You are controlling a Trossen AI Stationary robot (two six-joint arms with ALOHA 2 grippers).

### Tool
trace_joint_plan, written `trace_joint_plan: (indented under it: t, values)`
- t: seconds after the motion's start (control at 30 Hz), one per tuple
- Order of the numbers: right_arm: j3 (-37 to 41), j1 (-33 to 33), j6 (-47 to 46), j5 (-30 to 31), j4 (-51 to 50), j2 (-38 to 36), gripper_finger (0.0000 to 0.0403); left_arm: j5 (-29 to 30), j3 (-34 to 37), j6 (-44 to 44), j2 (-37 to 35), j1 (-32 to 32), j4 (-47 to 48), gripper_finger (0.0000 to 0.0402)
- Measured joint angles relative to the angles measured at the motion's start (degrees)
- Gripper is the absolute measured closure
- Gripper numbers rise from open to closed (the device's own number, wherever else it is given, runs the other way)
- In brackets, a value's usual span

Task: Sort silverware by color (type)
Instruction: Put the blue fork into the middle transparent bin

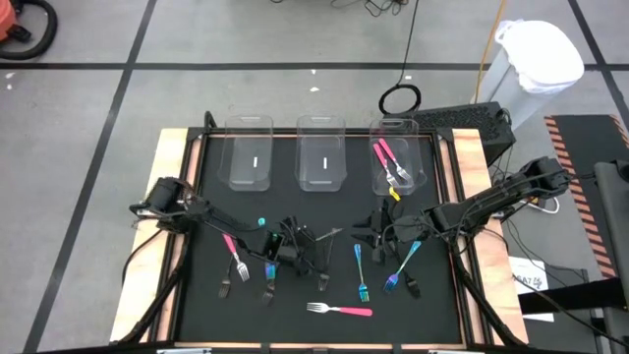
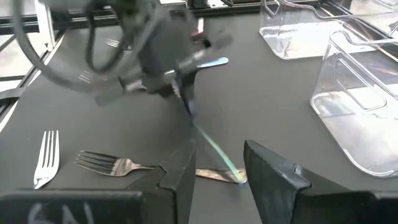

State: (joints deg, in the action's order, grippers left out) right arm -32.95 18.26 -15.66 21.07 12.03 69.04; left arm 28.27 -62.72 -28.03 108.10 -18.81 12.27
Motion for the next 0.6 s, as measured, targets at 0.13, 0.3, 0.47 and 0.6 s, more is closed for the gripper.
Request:
trace_joint_plan:
  t: [0.13,0.3,0.47,0.6]
  values:
    - [-0.04,0.49,0.05,-0.04,0.22,0.0,0.0273,6.38,-0.3,1.52,-6.53,-0.99,1.5,0.0397]
    - [-0.04,0.67,0.07,-0.1,0.48,0.0,0.0273,12.32,-0.3,5.54,-12.71,-2.48,1.25,0.0399]
    - [-0.04,1.35,-0.04,-0.08,0.42,0.0,0.0273,17.57,-0.28,10.79,-17.77,-4.97,-0.21,0.04]
    - [-0.04,1.99,0.02,0.02,0.99,0.0,0.0273,18.52,0.06,19.19,-21.76,-7.23,-8.24,0.04]
